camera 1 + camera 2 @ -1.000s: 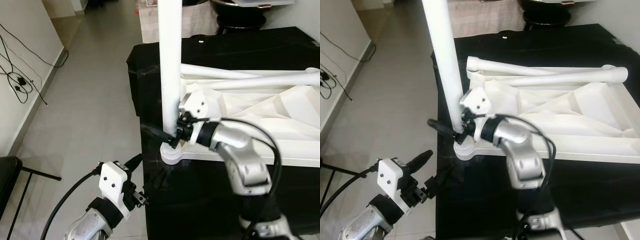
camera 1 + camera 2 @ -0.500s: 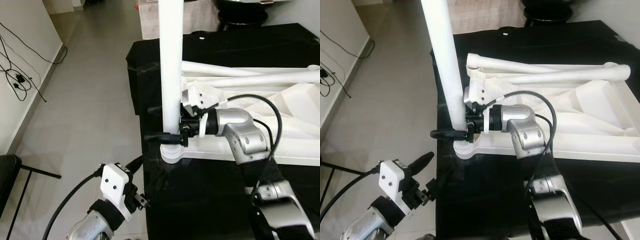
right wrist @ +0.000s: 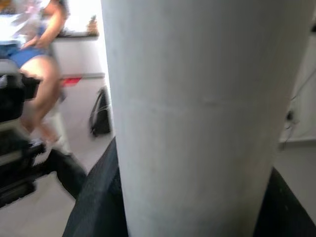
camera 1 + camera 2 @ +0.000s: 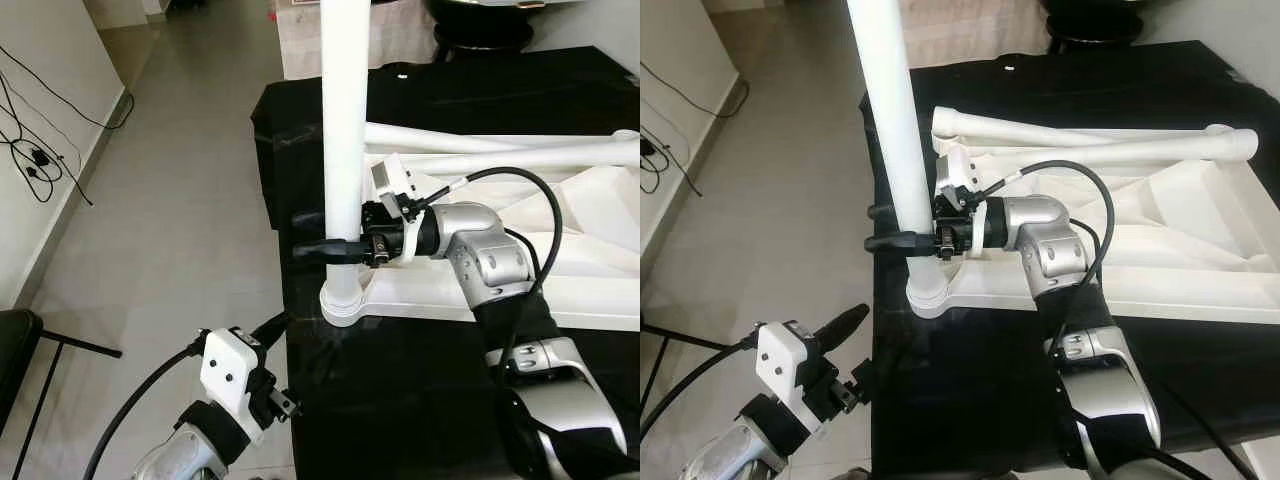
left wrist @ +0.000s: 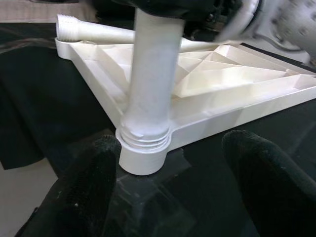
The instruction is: Building children table
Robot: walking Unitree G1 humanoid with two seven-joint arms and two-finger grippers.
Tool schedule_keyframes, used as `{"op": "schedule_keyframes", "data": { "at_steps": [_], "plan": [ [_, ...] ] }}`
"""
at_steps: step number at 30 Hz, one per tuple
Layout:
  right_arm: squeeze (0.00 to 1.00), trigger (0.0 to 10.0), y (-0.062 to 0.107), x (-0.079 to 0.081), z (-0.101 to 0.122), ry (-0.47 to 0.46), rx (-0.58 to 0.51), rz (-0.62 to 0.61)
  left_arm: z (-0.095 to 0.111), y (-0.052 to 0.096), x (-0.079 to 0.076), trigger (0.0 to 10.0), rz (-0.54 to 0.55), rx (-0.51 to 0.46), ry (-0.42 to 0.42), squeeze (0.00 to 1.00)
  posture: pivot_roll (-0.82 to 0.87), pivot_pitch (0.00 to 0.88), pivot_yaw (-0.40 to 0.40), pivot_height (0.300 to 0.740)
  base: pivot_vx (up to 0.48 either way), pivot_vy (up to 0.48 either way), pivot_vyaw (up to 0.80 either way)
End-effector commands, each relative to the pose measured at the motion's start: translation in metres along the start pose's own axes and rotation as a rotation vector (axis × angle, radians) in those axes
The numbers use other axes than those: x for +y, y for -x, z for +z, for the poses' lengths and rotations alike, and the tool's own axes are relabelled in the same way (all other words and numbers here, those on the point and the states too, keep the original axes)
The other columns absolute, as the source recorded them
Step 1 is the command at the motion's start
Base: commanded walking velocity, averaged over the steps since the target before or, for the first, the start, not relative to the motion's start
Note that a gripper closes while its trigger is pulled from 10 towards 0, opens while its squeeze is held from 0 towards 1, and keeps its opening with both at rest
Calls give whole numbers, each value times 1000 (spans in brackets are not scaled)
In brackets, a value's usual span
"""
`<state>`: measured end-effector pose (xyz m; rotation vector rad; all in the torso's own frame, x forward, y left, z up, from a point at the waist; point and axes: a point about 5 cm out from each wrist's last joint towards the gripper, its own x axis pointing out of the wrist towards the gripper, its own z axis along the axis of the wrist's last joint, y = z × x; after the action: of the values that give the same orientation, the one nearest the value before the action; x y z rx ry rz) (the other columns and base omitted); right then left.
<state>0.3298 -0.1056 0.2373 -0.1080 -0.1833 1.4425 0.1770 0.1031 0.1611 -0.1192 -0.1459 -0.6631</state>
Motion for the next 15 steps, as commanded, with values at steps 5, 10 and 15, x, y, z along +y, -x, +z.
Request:
{"op": "schedule_keyframes", "data": {
  "at_steps": [5,10,15],
  "plan": [
    [0,0,6,21,-50,-41,210,-705,-1,3,1,10000,6,13,7,0,24,196,27,740,0,0,0],
    [0,0,13,66,-69,-111,323,-974,-2,2,4,10000,1,15,7,0,13,190,47,740,0,0,0],
    [0,0,13,66,-69,-111,323,-974,-2,2,4,10000,1,15,7,0,13,190,47,740,0,0,0]
  ]
}}
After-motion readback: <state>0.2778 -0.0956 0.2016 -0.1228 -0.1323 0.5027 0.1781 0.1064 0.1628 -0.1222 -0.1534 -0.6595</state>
